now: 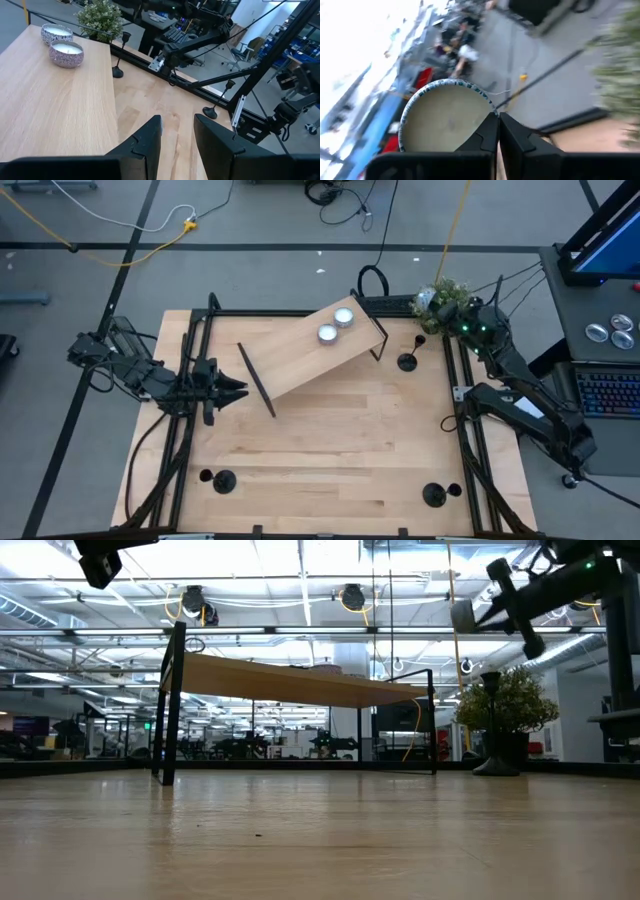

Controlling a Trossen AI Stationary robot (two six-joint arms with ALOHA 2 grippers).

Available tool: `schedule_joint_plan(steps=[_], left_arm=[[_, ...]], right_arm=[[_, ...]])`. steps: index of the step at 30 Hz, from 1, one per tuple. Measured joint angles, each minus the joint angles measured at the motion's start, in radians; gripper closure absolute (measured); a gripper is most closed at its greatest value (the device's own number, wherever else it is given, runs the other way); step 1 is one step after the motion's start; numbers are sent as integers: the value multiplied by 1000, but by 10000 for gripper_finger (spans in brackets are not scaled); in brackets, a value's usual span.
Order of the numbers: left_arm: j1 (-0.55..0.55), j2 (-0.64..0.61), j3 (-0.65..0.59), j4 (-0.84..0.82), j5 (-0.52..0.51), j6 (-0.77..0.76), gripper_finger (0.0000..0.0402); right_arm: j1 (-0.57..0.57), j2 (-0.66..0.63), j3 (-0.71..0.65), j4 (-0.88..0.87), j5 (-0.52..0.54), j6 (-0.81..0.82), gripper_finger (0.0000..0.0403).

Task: Pick & Place candle stick holders
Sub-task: Put the blue scented candle on the shelf

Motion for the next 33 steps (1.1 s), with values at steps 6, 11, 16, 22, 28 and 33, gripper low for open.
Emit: schedule_joint_plan(steps=[6, 11, 16, 22, 28, 33], left_arm=[[0, 0, 0, 0, 0, -12, 279], [6, 0, 0, 0, -1, -14, 279], [20, 0, 0, 0, -1, -14, 279], [26, 0, 0, 0, -1, -14, 279], [26, 0, 0, 0, -1, -16, 279], [26, 0, 0, 0, -1, -23, 279]], right_arm=[[99, 35, 0, 172, -2, -53, 403], [220, 55, 0, 248, 17, -69, 403], [380, 79, 0, 314, 148, -86, 403], [558, 130, 0, 412, 309, -131, 403], [694, 204, 27, 475, 413, -189, 403], [763, 285, 150, 414, 445, -278, 403]])
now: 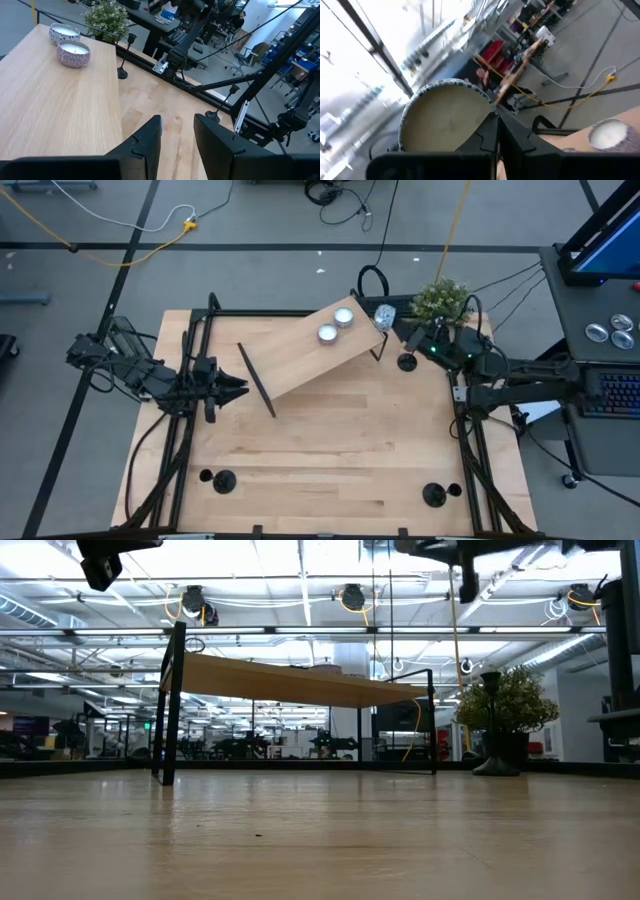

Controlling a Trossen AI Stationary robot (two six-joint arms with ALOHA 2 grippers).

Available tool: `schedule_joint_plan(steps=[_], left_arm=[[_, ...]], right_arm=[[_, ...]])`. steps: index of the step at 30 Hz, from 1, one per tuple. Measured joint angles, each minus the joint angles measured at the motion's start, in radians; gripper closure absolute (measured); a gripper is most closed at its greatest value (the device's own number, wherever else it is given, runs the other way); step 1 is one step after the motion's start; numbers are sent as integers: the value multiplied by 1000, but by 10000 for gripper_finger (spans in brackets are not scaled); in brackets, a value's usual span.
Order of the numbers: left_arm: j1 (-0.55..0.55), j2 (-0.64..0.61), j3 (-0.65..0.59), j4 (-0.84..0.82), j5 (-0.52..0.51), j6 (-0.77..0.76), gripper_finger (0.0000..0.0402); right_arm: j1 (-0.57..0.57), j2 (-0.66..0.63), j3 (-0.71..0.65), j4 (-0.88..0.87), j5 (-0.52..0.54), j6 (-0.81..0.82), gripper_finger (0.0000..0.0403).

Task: Pick & Place candle stick holders
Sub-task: Put the blue scented candle on the shelf

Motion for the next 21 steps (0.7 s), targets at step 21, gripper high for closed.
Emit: schedule_joint_plan(steps=[21], left_arm=[[0, 0, 0, -1, 3, -1, 279]], right_arm=[[-10, 348, 675, -954, 51, -87, 403]])
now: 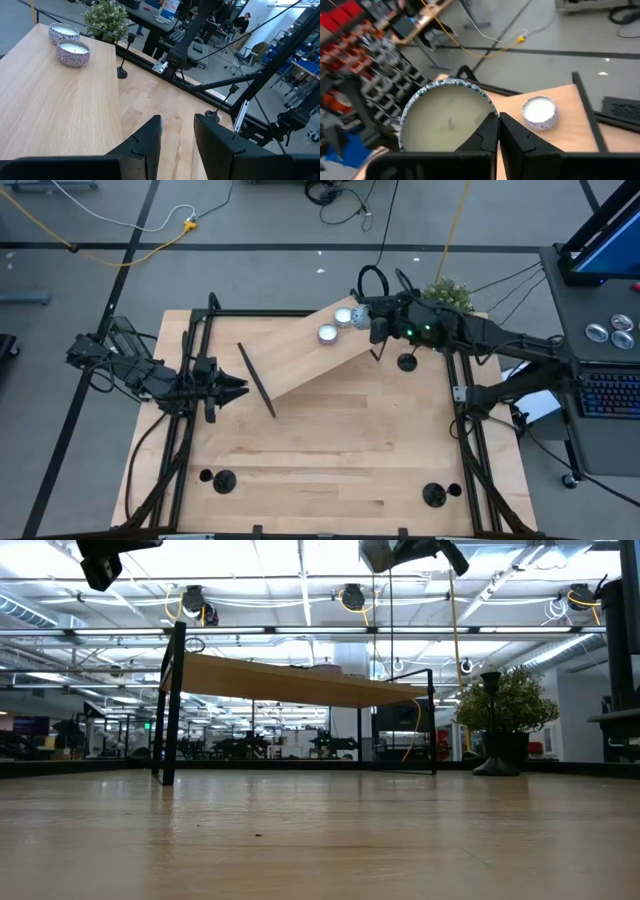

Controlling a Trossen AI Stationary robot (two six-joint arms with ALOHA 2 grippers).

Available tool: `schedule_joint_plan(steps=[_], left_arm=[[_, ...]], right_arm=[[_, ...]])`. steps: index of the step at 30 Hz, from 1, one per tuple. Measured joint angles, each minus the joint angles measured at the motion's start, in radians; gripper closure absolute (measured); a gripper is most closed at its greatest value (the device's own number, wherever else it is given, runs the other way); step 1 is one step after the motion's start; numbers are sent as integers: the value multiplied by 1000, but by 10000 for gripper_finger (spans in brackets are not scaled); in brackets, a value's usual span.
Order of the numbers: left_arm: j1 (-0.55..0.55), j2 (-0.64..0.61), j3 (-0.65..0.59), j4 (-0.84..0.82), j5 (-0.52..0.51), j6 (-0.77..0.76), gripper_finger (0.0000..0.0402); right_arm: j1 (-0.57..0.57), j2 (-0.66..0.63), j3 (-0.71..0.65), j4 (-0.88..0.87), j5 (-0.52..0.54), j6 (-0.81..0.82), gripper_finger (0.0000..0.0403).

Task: Pick & Place candle stick holders
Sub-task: Put the blue scented candle on the shelf

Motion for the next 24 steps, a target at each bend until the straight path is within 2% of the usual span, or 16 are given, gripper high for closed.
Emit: schedule_joint_plan(steps=[6, 15, 24], left_arm=[[0, 0, 0, 0, 0, 1, 279], [0, 0, 0, 0, 0, 1, 279], [0, 0, 0, 0, -6, 9, 279]], right_arm=[[-29, 80, 99, -174, -22, 11, 403], [-93, 176, 166, -295, -160, 11, 403], [-148, 252, 237, -450, -204, -6, 403]])
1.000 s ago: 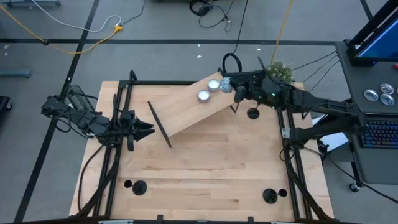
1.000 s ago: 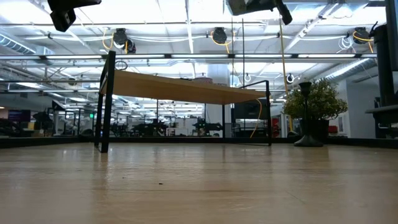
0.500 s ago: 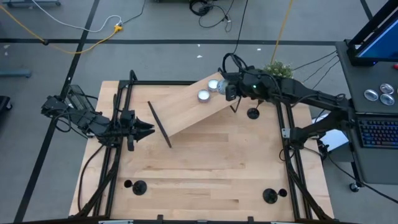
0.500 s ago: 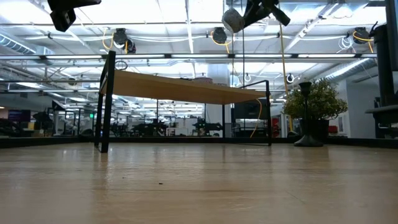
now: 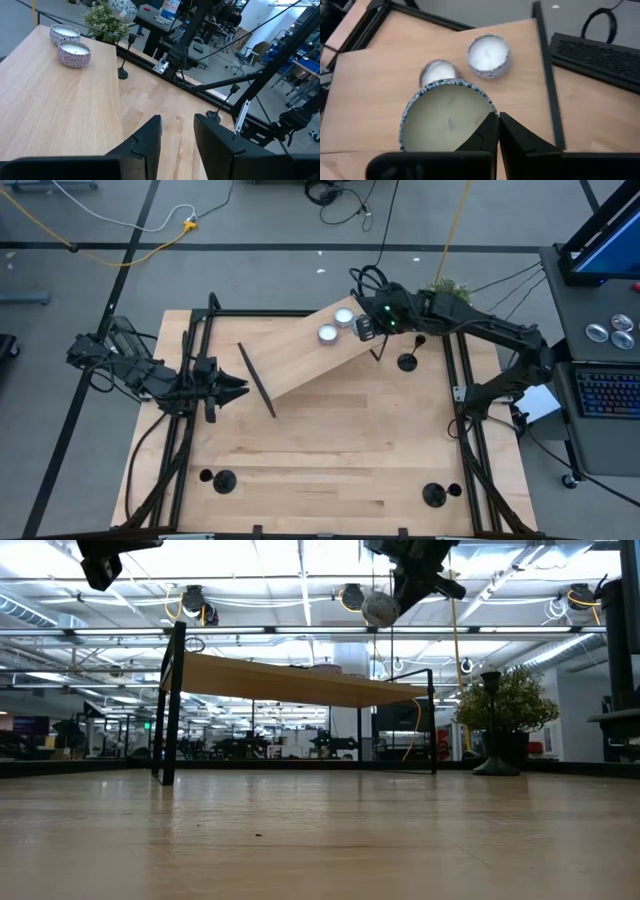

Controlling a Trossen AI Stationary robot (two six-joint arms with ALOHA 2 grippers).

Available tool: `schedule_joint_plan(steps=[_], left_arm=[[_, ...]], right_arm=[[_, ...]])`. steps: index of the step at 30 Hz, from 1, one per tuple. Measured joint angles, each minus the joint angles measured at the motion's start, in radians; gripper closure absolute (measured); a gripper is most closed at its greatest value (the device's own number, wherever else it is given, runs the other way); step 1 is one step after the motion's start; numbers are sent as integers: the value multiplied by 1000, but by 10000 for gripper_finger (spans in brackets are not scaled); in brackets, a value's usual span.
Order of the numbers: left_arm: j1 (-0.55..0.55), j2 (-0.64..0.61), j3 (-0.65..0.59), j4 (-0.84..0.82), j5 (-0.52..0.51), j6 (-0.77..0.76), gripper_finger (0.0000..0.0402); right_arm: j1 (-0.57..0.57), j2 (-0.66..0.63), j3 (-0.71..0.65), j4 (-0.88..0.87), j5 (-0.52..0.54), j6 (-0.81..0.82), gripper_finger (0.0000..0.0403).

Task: Pick & Place candle stick holders
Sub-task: Put the blue scented candle on the shelf

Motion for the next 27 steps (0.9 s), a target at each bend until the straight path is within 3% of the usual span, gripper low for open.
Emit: schedule_joint_plan(steps=[12, 27], left_arm=[[0, 0, 0, 0, -22, 8, 279], [0, 2, 0, 0, -32, 12, 279]], right_arm=[[-42, 65, 2, -35, -88, -53, 403], [-54, 159, 2, -16, -84, -118, 403]])
